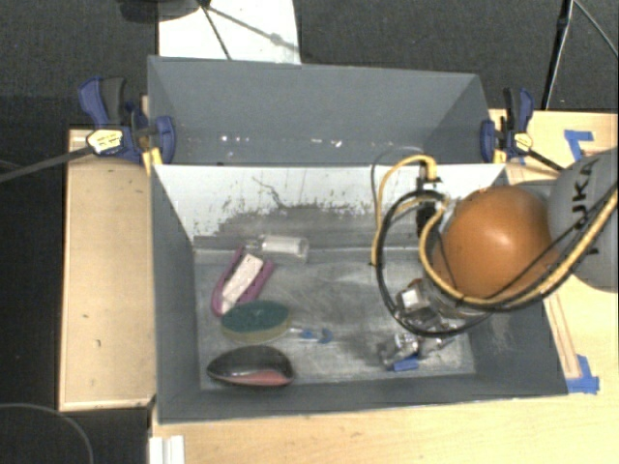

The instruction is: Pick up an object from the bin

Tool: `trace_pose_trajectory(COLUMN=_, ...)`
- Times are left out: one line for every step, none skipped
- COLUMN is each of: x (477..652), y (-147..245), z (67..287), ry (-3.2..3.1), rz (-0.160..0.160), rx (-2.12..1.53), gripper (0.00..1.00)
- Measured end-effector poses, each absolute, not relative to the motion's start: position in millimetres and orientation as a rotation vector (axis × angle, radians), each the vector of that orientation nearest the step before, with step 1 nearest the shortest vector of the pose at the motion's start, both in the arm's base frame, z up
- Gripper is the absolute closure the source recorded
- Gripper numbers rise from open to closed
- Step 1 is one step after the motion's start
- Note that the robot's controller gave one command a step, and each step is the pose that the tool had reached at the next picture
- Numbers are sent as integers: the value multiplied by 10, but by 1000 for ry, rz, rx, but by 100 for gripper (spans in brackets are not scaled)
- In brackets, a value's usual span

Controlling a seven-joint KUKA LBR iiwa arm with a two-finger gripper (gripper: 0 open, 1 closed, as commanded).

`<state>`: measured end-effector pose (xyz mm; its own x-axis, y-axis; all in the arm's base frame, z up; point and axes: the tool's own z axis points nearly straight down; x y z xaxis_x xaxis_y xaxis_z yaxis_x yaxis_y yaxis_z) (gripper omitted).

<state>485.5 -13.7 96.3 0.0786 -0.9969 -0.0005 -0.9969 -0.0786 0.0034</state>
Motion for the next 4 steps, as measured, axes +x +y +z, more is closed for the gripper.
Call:
trace_pose_trajectory(x=4837, y=30, z=1433, ry=-2171, rz=3, rx=2278, gripper=100)
trace_pose_trajectory(x=4824, y=29, z=3151, ry=-2223, rz=10, rx=2230, gripper=100)
trace_pose_trajectory(x=4813, y=28, z=3109, ry=-2222, rz=-1, rx=2223, gripper=0)
trace_pose_trajectory(x=4756, y=1023, z=1661, ry=-2422, rz=-9, rx=1997, gripper=0)
